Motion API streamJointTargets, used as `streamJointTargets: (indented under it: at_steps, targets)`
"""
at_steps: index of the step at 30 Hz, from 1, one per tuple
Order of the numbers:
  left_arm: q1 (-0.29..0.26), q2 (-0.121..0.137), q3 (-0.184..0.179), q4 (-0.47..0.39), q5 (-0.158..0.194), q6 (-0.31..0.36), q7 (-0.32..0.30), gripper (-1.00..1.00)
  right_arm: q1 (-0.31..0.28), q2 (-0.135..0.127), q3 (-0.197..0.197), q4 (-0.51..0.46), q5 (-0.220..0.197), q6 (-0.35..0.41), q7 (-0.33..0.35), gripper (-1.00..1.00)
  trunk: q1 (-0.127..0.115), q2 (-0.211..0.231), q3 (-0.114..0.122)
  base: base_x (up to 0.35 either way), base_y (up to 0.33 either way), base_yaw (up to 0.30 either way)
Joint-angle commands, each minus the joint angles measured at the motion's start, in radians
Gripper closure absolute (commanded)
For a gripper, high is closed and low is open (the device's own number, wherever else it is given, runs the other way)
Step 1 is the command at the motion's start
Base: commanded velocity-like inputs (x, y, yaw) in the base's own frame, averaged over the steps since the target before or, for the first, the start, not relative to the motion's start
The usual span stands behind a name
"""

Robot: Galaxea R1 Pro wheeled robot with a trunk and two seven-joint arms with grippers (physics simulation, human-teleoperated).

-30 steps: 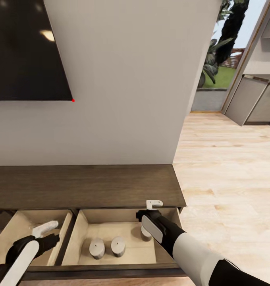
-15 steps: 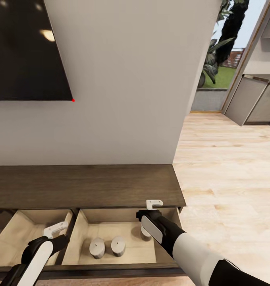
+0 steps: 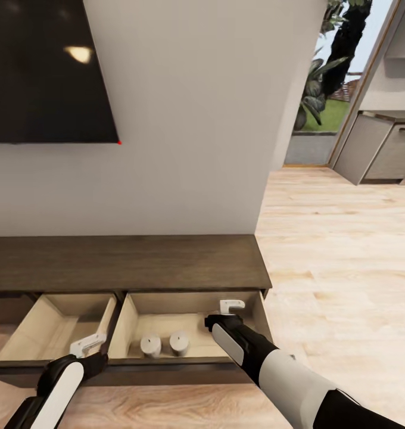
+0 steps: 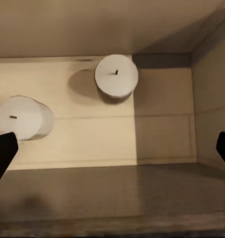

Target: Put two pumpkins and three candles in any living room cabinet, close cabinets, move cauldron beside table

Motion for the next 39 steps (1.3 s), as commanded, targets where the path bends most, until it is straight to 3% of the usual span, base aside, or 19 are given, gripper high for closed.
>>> streamJointTargets:
  at_steps: [1, 19, 39]
  targets:
    - [0.0, 0.0, 0.0, 0.0, 0.0, 0.0, 0.0, -1.0, 0.0, 0.0, 0.0, 0.0, 0.0, 0.0, 0.0, -1.0, 0.0, 0.0, 0.0, -0.325, 0.0, 0.0]
    - [0.0, 0.005, 0.0, 0.0, 0.0, 0.0, 0.0, -1.0, -0.001, 0.0, -0.003, -0.001, -0.003, 0.003, 0.007, -1.0, 0.0, 0.0, 0.0, -0.309, 0.0, 0.0]
    - [0.0, 0.005, -0.004, 0.011, -0.001, -0.003, 0.002, -1.0, 0.0, 0.0, -0.001, 0.001, -0.002, 0.007, 0.011, -1.0, 0.0, 0.0, 0.0, -0.117, 0.0, 0.0]
